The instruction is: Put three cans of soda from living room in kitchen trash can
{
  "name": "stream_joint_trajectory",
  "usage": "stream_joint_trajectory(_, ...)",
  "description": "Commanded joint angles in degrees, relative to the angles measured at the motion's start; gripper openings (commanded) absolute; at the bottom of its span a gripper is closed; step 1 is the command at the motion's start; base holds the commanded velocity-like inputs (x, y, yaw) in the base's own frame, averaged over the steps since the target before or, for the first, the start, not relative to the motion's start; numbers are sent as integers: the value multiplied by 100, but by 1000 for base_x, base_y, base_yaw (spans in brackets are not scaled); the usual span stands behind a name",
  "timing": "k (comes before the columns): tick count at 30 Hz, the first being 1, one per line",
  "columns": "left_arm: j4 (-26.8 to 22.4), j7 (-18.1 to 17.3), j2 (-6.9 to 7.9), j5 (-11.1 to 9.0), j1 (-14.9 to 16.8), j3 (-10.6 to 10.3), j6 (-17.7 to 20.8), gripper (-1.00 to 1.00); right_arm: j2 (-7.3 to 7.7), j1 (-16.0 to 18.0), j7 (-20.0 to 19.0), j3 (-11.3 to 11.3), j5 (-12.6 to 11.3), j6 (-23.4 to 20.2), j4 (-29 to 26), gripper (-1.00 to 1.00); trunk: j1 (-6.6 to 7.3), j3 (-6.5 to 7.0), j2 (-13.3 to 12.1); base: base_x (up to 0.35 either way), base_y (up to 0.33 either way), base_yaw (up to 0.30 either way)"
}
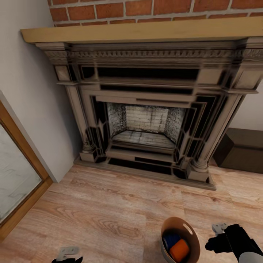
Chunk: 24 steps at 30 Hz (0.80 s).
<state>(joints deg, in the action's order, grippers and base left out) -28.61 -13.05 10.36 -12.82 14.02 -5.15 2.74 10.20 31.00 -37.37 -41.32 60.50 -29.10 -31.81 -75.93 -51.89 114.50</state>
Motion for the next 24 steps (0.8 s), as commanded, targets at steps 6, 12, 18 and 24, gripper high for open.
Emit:
stream_joint_trajectory(6,80,312,1,12,3,-10,-162,100,-15,-357,83,-7,-4,389,30,100,132,109,-242,0,0,0)
stream_joint_trajectory(12,673,398,-5,16,4,-53,-613,100,-15,-644,96,-28,-18,590,55,100,264,216,-483,0,0,0)
stream_joint_trajectory(18,897,463,-7,75,4,-195,-867,100,-22,-934,290,-150,-132,1090,82,100,396,324,-723,0,0,0)
stream_joint_trajectory(24,1400,626,-8,115,0,-238,-1391,100,-85,-1264,921,-189,-184,1621,419,100,528,432,-964,0,0,0)
